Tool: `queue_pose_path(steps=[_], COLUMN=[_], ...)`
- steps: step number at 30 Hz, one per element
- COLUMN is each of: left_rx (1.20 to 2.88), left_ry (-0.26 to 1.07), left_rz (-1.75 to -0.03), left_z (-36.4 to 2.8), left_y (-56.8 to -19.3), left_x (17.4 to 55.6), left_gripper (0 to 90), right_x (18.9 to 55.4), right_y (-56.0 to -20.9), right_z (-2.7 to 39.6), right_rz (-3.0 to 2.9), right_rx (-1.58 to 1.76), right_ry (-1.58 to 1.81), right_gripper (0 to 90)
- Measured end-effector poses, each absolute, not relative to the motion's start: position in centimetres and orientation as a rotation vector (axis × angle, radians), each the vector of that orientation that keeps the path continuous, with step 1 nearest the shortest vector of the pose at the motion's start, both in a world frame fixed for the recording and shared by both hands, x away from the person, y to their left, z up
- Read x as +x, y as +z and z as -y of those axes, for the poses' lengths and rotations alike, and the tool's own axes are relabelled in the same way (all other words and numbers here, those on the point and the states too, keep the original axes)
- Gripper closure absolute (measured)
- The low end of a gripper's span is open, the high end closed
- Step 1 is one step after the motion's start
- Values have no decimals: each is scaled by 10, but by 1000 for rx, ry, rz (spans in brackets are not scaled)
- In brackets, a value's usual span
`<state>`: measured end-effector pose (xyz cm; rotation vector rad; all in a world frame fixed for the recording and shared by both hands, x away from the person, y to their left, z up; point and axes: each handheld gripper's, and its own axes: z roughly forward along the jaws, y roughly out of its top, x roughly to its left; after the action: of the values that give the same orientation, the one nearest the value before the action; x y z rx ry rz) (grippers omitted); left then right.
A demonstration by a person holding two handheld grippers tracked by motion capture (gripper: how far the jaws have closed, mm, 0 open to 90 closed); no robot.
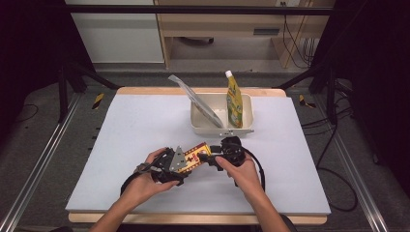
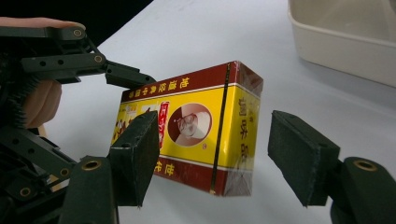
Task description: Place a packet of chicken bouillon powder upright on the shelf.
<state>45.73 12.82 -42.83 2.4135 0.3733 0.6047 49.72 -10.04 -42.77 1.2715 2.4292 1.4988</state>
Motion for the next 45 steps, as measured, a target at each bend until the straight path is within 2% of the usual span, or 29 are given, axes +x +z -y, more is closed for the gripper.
queue_pose_path(steps=[7,19,23,26,32,45], left_rx=[2379,2374,2357,2355,2328,2280], left_ry=[617,607,607,614,586,582], left_rz=[-348,-381,-395,-390,-444,-615], left_z=[-122,-124,-122,-119,-123,-162], left_y=[-428,-434,-437,-436,-435,-436], left_x=[454,458,459,459,461,471], left_gripper=[319,319,317,309,205,110], right_x=[500,498,497,494,488,476], right_y=[-434,-429,-424,-419,-409,-389], right_z=[106,110,113,113,125,142], right_rz=[-2444,-2405,-2373,-2343,-2247,-2110], right_rx=[1319,1327,1386,1377,1369,1278], right_ry=[1584,1680,1774,1766,1623,1313], right_gripper=[379,569,659,677,682,680])
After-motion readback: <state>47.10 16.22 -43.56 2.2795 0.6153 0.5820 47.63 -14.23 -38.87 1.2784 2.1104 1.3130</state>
